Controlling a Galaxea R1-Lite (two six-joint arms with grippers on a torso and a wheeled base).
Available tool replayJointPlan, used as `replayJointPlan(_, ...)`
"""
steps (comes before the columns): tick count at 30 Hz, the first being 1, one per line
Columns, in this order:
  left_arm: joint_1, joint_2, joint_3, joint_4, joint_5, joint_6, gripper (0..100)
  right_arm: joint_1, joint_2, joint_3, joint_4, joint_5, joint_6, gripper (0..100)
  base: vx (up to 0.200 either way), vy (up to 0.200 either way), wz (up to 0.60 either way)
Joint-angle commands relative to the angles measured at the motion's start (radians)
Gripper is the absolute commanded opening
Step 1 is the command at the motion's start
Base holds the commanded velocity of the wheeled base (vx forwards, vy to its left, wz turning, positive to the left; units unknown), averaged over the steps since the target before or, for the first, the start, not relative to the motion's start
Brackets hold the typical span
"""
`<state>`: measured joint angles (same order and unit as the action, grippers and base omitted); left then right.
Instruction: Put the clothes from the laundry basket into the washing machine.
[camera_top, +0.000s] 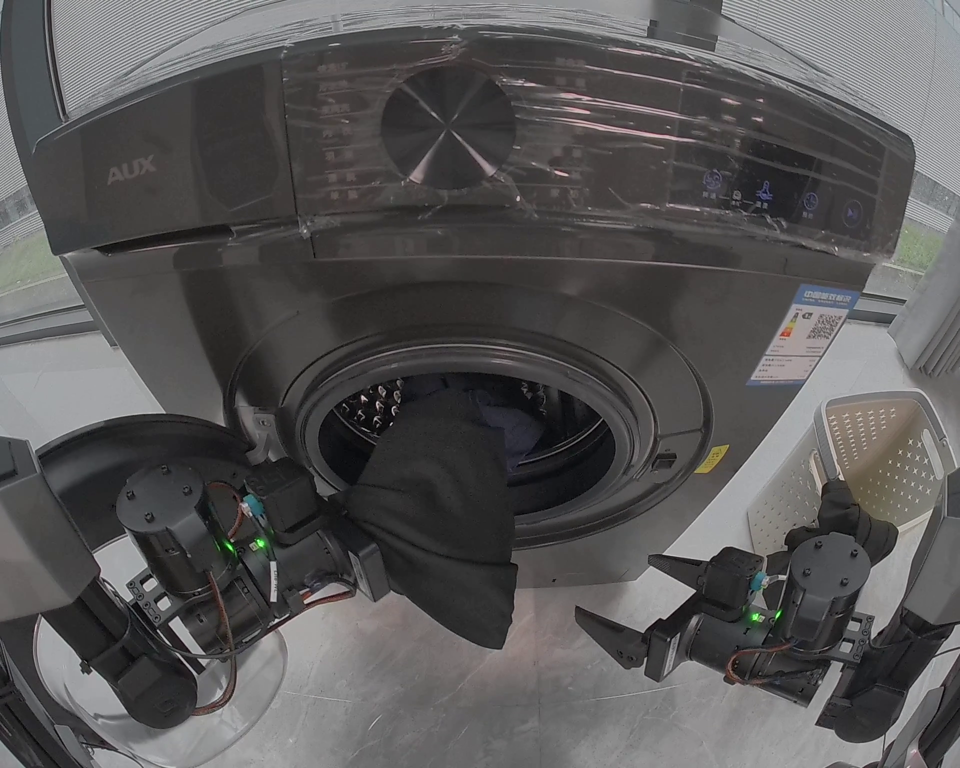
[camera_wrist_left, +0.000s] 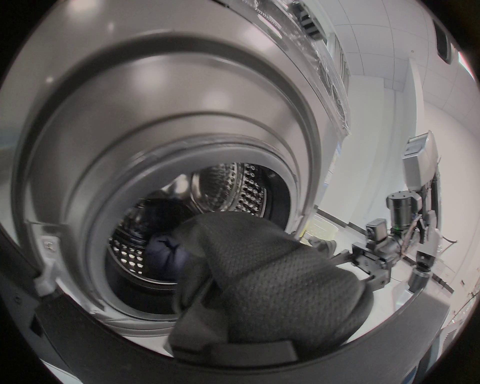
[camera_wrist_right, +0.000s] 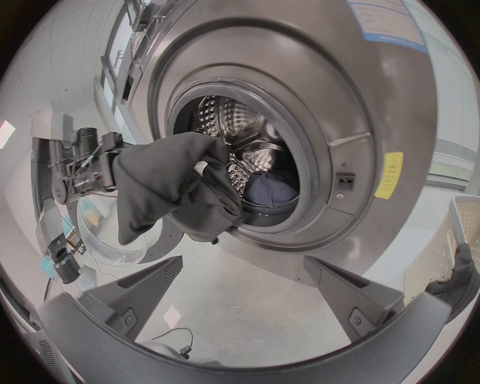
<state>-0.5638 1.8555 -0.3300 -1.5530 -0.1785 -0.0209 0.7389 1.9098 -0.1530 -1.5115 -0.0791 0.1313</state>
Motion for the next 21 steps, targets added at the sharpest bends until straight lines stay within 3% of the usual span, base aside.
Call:
replayJointPlan(1, -0.033, 0.014, 0.032, -0.007, 0.001, -0.004, 0, 0.048, 0.000, 0.032, 0.001, -0.001, 0.001, 100, 0.000, 0.000, 0.00)
replayJointPlan(5, -0.088, 0.082, -0.004, -0.006, 0.022, -0.019, 0, 0.122, -0.009, 0.059, -0.004, -0.005, 0.002, 100, 0.000, 0.000, 0.00)
replayJointPlan(12, -0.085, 0.248, -0.152, -0.007, 0.017, -0.027, 0, 0.125, -0.025, 0.067, -0.006, -0.004, 0.001, 100, 0.000, 0.000, 0.00)
replayJointPlan(16, -0.088, 0.323, -0.258, -0.004, 0.027, -0.056, 0, 0.126, -0.048, 0.072, -0.004, -0.004, 0.001, 100, 0.000, 0.000, 0.00)
replayJointPlan(21, -0.076, 0.450, -0.480, -0.004, 0.125, -0.080, 0, 0.123, -0.066, 0.072, -0.004, -0.005, 0.001, 100, 0.000, 0.000, 0.00)
